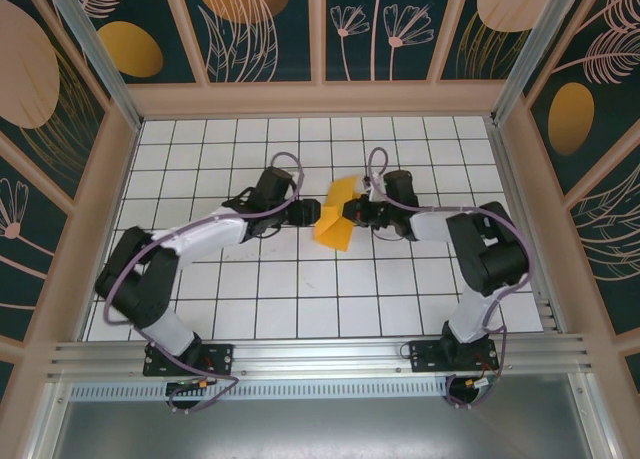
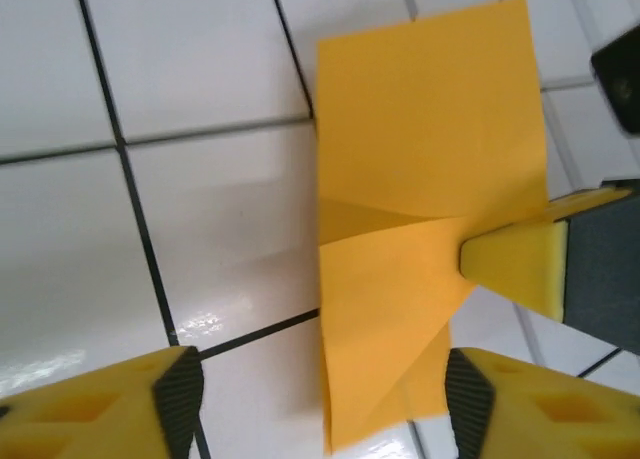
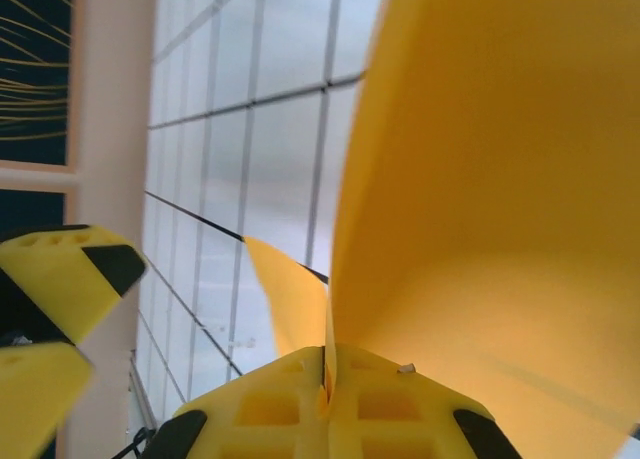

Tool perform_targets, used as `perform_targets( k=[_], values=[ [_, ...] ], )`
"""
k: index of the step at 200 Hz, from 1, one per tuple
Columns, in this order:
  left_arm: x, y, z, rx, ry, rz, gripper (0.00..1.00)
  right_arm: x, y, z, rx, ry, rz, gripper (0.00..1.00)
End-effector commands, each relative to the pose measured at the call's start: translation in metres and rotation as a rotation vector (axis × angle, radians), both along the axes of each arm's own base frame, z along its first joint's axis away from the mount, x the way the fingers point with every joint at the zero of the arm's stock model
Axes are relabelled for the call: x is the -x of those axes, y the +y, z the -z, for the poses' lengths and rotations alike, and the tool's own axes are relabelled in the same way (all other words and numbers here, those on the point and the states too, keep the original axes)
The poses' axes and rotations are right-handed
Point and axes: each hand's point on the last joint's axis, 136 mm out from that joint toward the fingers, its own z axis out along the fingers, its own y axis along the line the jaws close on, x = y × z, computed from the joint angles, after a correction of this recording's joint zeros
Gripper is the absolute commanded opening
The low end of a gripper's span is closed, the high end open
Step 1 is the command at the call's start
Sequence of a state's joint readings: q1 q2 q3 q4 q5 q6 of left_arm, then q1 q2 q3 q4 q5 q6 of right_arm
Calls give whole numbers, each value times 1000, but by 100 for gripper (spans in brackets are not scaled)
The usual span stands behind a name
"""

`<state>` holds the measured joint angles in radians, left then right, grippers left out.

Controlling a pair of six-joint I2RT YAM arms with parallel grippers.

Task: Fold a paper plane with a square sheet of paper (fold left side to right side)
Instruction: Turn over the paper at the center of the table.

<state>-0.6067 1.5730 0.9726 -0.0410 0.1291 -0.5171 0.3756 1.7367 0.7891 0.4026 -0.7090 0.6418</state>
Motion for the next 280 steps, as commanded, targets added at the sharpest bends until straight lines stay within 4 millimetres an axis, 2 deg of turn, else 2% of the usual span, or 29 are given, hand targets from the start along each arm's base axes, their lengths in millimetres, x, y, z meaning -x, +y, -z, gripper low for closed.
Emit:
perform_targets(
  k=[1, 9, 31, 58, 78, 105, 133, 148, 169, 180, 202, 239, 280],
  values=[
    [6, 7, -64, 143, -122, -14, 89, -2, -11, -62, -87, -209, -56, 0],
    [11, 7, -83, 187, -156, -5, 98, -1, -14, -81, -119, -251, -76, 0],
    [27, 2, -123, 305, -206, 52, 99, 9, -17, -134, -200, -363, -146, 0],
    [47, -12, -159, 452, -228, 159, 99, 25, -13, -200, -287, -479, -236, 0],
    [54, -19, -172, 512, -226, 208, 99, 39, -7, -242, -334, -554, -292, 0],
    [62, -31, -180, 587, -209, 282, 97, 60, 8, -273, -367, -610, -367, 0],
    [73, -39, -194, 669, -212, 365, 87, 69, 22, -279, -381, -604, -404, 0],
    [75, -38, -196, 679, -218, 372, 77, 68, 24, -278, -385, -598, -397, 0],
    [76, -36, -198, 682, -223, 364, 59, 67, 23, -276, -389, -589, -387, 0],
    [76, -35, -196, 680, -223, 355, 50, 68, 23, -275, -392, -583, -387, 0],
    [75, -33, -191, 681, -218, 340, 39, 68, 22, -271, -389, -572, -384, 0],
    [76, -31, -186, 680, -213, 329, 28, 65, 17, -259, -375, -547, -359, 0],
    [74, -28, -179, 657, -219, 305, 9, 63, 12, -246, -349, -517, -342, 2]
  ],
)
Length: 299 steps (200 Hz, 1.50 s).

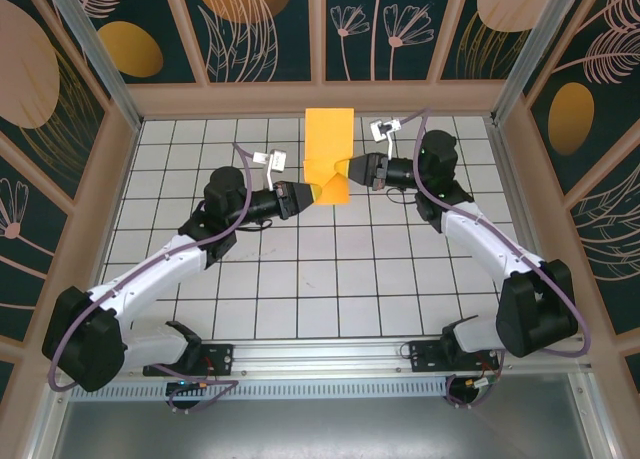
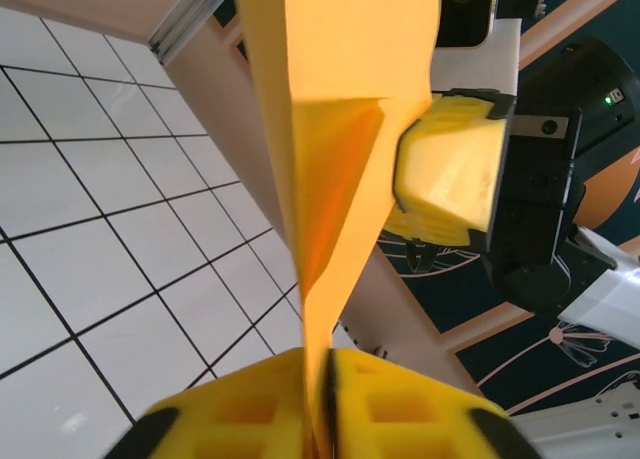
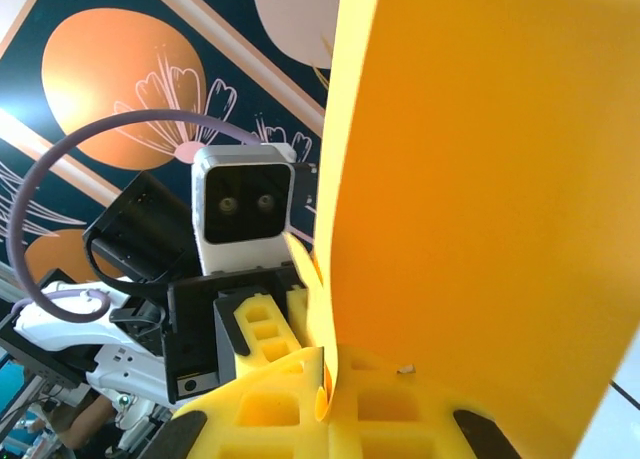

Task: Fold a paper plane with a square sheet of paper (fold left side to right side)
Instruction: Turn over the paper at the center of the table.

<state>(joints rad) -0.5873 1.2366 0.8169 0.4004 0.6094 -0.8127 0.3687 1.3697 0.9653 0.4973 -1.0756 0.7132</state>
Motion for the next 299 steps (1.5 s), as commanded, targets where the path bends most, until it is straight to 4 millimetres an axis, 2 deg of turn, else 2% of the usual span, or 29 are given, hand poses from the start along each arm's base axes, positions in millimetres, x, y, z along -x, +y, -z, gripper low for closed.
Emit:
perform_targets(
  k=[1, 30, 53, 74, 87, 100, 107, 111, 127, 144, 169, 193, 215, 218, 246, 276, 299],
  values=[
    [1, 4, -9, 13, -53, -22, 9, 5, -4, -3, 2, -40, 0, 2],
    [-10, 10, 13, -81, -26, -84, 4, -6, -15, 12, 69, -23, 84, 24],
    [-19, 20, 38, -195, 4, -151, 0, -26, -37, 33, 183, 8, 238, 42],
    [-28, 36, 64, -341, 46, -242, 0, -52, -74, 71, 413, 52, 477, 50],
    [-34, 50, 79, -463, 69, -318, 0, -65, -108, 98, 574, 92, 649, 55],
    [-37, 64, 89, -599, 75, -396, 0, -70, -144, 122, 698, 136, 796, 57],
    [-33, 73, 101, -692, 89, -429, 0, -70, -162, 133, 738, 159, 861, 59],
    [-36, 74, 94, -717, 78, -454, 0, -70, -171, 138, 754, 169, 893, 61],
    [-31, 84, 97, -861, 81, -521, 0, -67, -201, 154, 773, 213, 991, 67],
    [-26, 95, 97, -970, 90, -596, 0, -63, -219, 160, 755, 238, 1047, 71],
    [-23, 104, 99, -1111, 104, -683, 0, -57, -229, 164, 756, 246, 1077, 78],
    [-26, 90, 111, -1232, 101, -699, 0, -51, -230, 170, 758, 259, 1076, 82],
    [-27, 73, 129, -1361, 93, -669, 0, -45, -230, 174, 746, 269, 1074, 87],
    [-28, 69, 137, -1387, 93, -658, 0, -44, -229, 174, 743, 268, 1074, 88],
    [-32, 45, 161, -1487, 88, -632, 0, -38, -229, 175, 741, 271, 1071, 89],
    [-32, 36, 192, -1579, 137, -609, 0, -34, -230, 177, 753, 276, 1069, 89],
    [-29, 32, 216, -1655, 175, -571, 6, -33, -229, 182, 751, 282, 1063, 89]
  ],
)
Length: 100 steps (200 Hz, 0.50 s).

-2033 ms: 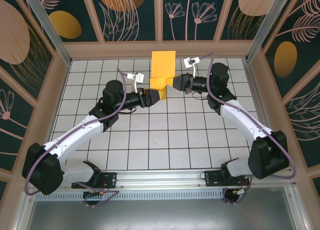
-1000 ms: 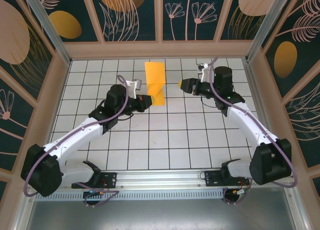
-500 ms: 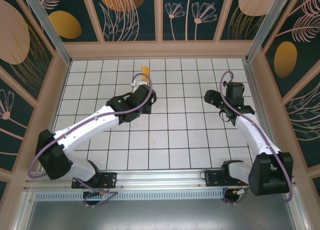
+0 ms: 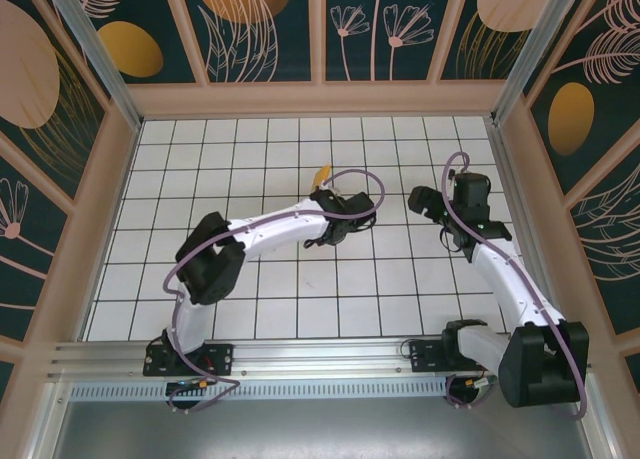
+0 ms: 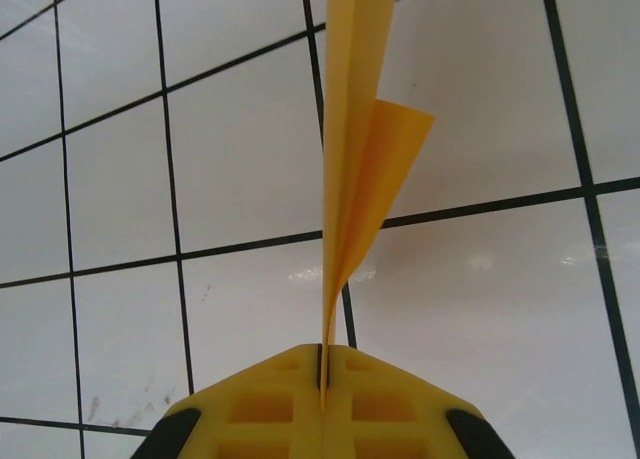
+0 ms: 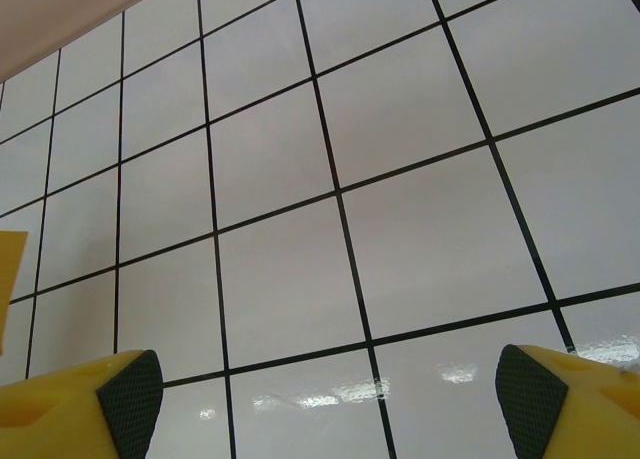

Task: Fold a paper plane with a square sheet of paper (fold left side to right side)
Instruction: Turn over the paper at the center of the table.

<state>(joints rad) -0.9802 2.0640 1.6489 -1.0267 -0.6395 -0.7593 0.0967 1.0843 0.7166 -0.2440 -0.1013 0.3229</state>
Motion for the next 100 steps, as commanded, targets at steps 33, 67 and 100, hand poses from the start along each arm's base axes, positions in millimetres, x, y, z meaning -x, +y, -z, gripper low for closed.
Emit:
perform_targets(
  k=[33, 67, 100],
  values=[
    [11, -8, 37, -107, 137, -7, 14, 7, -2, 15, -3, 33, 5, 89],
    [16, -48, 58, 43, 235, 72, 30, 8, -4, 19, 9, 51, 8, 90],
    [5, -75, 51, 127, 245, 145, 48, 8, -1, 26, -2, 88, -14, 90]
  ],
)
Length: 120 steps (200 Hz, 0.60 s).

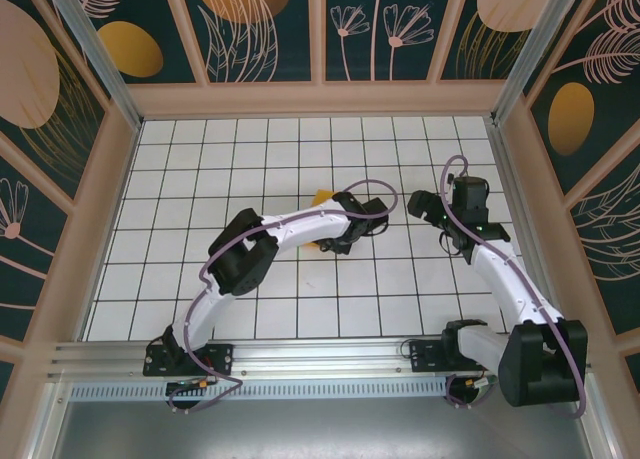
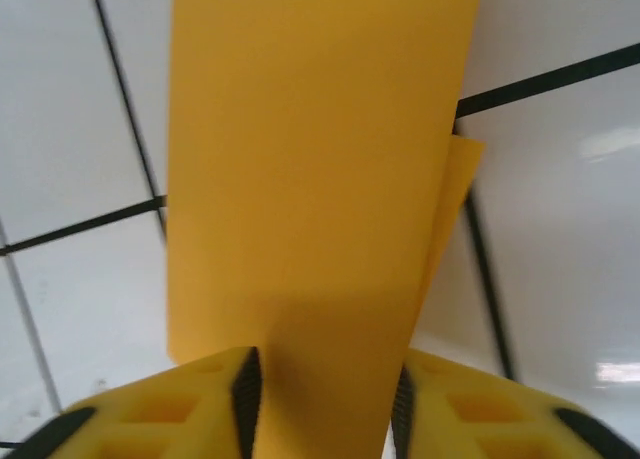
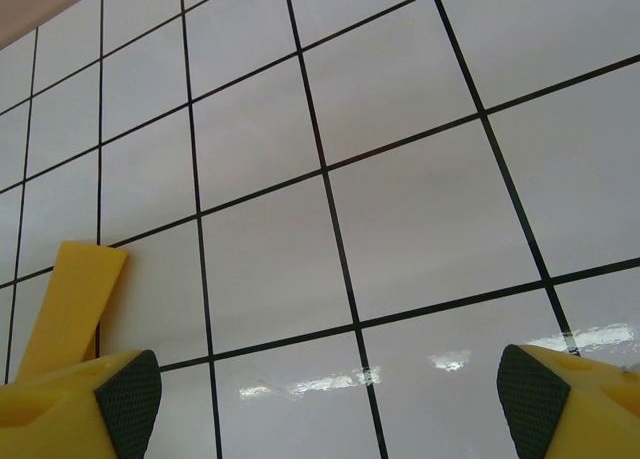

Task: Fold a paper plane with a square sheet of paper (fold left side to right side)
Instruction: Turn over the paper at the center of the table.

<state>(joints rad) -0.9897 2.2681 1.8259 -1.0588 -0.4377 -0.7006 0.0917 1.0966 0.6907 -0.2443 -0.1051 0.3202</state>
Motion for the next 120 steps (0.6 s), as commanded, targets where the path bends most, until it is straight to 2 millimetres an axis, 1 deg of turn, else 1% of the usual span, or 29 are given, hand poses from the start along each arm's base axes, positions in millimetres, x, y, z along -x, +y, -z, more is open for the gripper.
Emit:
perform_targets(
  k=[1, 12, 28, 35, 41, 44, 50, 59, 79, 86, 89, 91, 105, 113, 117, 118, 120],
  values=[
    [-6, -32, -3, 102, 32, 73, 48, 4, 2, 10, -8, 50, -19, 90],
    [-10, -45, -9, 171, 42, 95, 54, 4, 6, 13, -24, 62, -36, 90],
    [-16, -61, -22, 279, 47, 124, 61, 6, 18, 18, -83, 79, -74, 90],
    [-20, -64, -30, 318, 40, 131, 64, 6, 24, 21, -116, 84, -91, 90],
    [-22, -61, -35, 333, 38, 130, 65, 6, 31, 22, -149, 88, -109, 90],
    [-26, -65, -40, 361, 22, 135, 66, 6, 35, 23, -165, 90, -119, 89],
    [-30, -63, -47, 389, 9, 134, 67, 6, 43, 24, -195, 95, -140, 89],
    [-33, -55, -55, 421, -3, 130, 68, 4, 56, 27, -234, 107, -170, 89],
    [-43, -22, -66, 499, -33, 78, 72, -3, 88, 32, -262, 141, -221, 89],
    [-45, -9, -69, 525, -47, 58, 72, -7, 100, 34, -253, 155, -234, 90],
    [-46, -4, -69, 534, -51, 49, 73, -10, 102, 38, -244, 167, -229, 90],
    [-47, -1, -72, 547, -62, 44, 73, -11, 105, 40, -237, 175, -230, 90],
    [-48, 26, -76, 601, -98, 2, 75, -22, 125, 49, -194, 208, -241, 95],
    [-50, 37, -81, 649, -131, -19, 77, -28, 136, 55, -173, 225, -244, 98],
    [-48, 45, -75, 655, -128, -36, 77, -31, 141, 58, -166, 234, -245, 98],
    [-48, 46, -80, 669, -142, -36, 78, -31, 142, 60, -163, 238, -247, 99],
    [-48, 49, -85, 686, -156, -40, 78, -33, 145, 60, -161, 240, -248, 99]
  ],
)
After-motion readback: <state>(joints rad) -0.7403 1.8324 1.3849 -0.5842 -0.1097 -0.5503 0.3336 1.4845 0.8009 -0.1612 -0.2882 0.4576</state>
